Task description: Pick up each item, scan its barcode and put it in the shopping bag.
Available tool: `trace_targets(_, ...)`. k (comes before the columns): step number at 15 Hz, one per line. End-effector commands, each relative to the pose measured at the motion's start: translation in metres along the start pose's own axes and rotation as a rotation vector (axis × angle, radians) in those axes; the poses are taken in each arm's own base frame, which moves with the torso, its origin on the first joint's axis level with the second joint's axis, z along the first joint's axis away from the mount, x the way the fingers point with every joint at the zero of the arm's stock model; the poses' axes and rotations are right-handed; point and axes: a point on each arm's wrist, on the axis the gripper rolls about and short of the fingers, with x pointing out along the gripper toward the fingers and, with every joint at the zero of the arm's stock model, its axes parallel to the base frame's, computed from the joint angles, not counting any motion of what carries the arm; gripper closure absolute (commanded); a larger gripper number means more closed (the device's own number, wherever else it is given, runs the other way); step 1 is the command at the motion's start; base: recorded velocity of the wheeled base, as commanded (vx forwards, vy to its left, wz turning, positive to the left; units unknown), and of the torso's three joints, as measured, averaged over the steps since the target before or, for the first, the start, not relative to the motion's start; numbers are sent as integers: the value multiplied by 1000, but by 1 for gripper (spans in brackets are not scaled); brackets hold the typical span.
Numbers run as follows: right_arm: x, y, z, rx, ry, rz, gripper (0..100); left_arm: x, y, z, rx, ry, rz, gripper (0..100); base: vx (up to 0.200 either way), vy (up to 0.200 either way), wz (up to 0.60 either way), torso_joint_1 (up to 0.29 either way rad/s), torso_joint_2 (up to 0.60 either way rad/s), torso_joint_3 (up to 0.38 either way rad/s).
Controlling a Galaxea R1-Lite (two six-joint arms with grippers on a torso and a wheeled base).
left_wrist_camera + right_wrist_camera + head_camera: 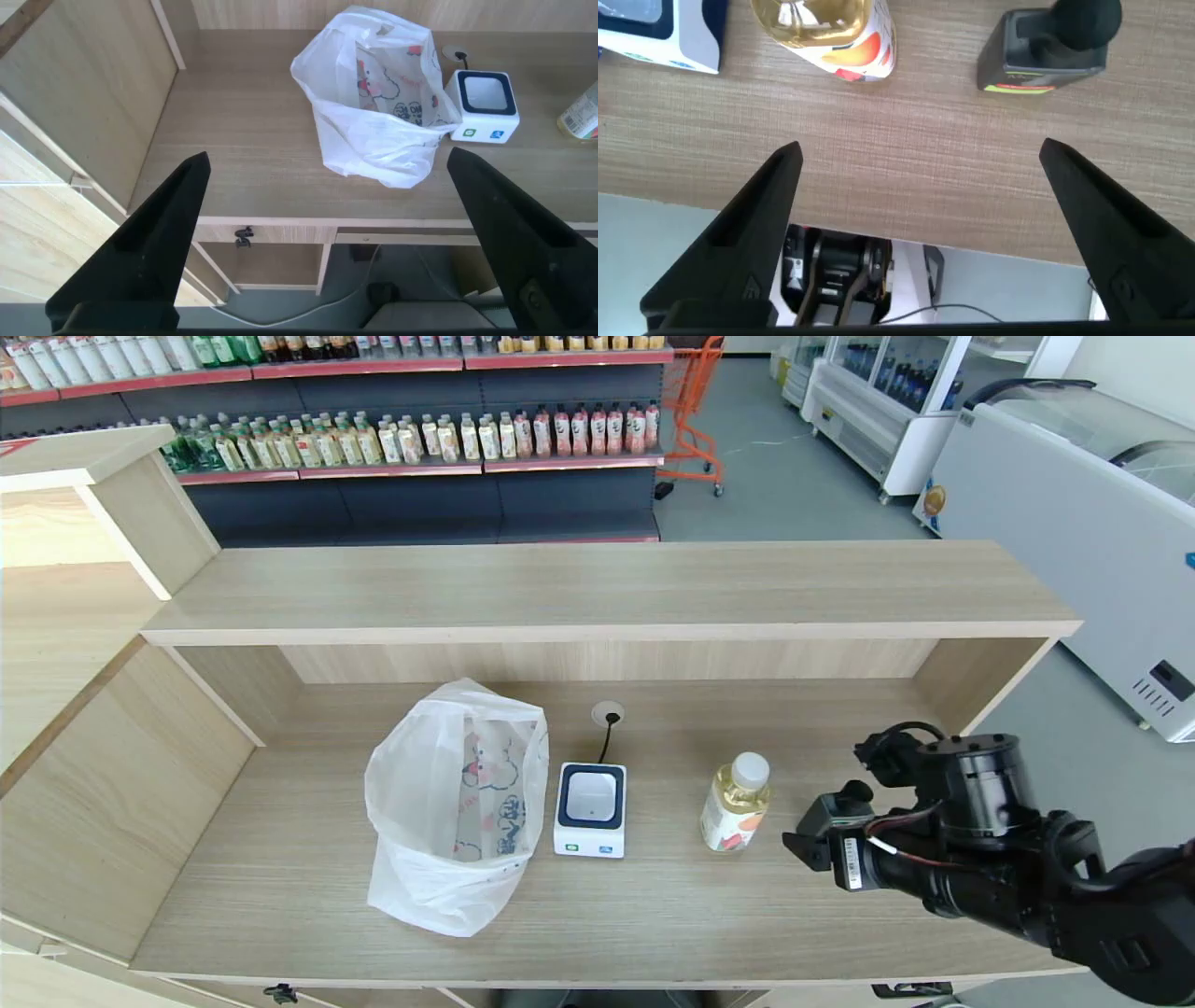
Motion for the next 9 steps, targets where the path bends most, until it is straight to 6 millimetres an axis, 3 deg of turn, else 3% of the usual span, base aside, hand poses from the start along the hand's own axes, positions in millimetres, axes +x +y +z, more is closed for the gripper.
trace_targets(1, 32, 19, -24, -48, 40, -24, 0, 0, 0, 0, 0, 0, 0, 0, 0, 0, 0, 0, 0, 0)
trace_targets(5, 50, 36, -31, -77, -43, -39, 0, 0, 0, 0, 0, 0, 0, 0, 0, 0, 0, 0, 0, 0)
trace_targets(9, 63, 39, -31, -171, -131, -54, 0, 0, 0, 0, 0, 0, 0, 0, 0, 0, 0, 0, 0, 0)
